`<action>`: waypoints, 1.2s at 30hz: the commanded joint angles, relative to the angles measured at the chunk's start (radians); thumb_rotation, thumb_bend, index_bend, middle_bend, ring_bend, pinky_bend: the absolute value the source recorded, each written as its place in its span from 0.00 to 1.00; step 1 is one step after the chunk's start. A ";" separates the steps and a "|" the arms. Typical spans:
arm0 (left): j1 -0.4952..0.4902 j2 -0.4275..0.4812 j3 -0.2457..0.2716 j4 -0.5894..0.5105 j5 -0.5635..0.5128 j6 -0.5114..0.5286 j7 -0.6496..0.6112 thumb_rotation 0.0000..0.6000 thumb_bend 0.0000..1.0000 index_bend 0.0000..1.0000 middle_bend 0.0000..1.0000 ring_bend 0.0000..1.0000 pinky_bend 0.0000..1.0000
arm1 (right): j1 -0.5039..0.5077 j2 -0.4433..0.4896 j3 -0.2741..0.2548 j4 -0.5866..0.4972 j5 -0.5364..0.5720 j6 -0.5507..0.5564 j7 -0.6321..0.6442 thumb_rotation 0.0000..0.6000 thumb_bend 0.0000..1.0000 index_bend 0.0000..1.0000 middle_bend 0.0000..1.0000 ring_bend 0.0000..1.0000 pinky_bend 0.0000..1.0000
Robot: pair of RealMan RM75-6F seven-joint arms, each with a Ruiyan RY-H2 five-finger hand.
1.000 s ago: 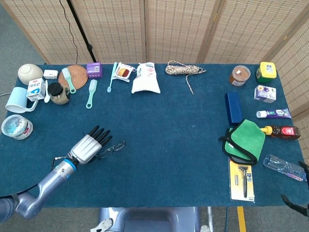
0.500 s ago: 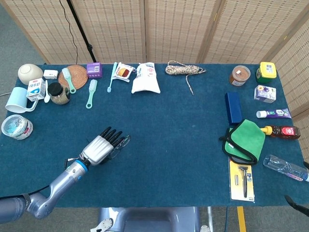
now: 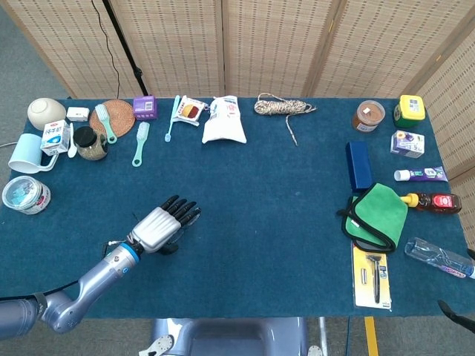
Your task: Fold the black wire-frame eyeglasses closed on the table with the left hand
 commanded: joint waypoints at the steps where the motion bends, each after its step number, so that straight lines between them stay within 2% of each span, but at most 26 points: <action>1: -0.010 0.001 -0.007 -0.018 0.009 -0.022 -0.051 0.72 0.26 0.06 0.00 0.00 0.00 | -0.003 0.001 0.000 0.001 0.000 0.004 0.003 1.00 0.00 0.12 0.03 0.02 0.15; 11: -0.042 -0.025 -0.015 -0.039 0.008 -0.091 -0.166 0.72 0.26 0.06 0.00 0.00 0.00 | -0.013 0.005 -0.002 0.009 -0.002 0.015 0.019 1.00 0.00 0.12 0.03 0.02 0.15; 25: -0.096 -0.088 -0.047 0.060 -0.108 -0.195 -0.243 0.71 0.26 0.05 0.00 0.00 0.00 | -0.026 0.008 -0.005 0.010 -0.002 0.027 0.025 1.00 0.00 0.12 0.03 0.02 0.15; 36: -0.085 -0.041 -0.032 0.062 -0.128 -0.192 -0.265 0.71 0.26 0.05 0.00 0.00 0.00 | -0.016 0.005 -0.001 0.008 0.000 0.011 0.018 1.00 0.00 0.12 0.03 0.02 0.15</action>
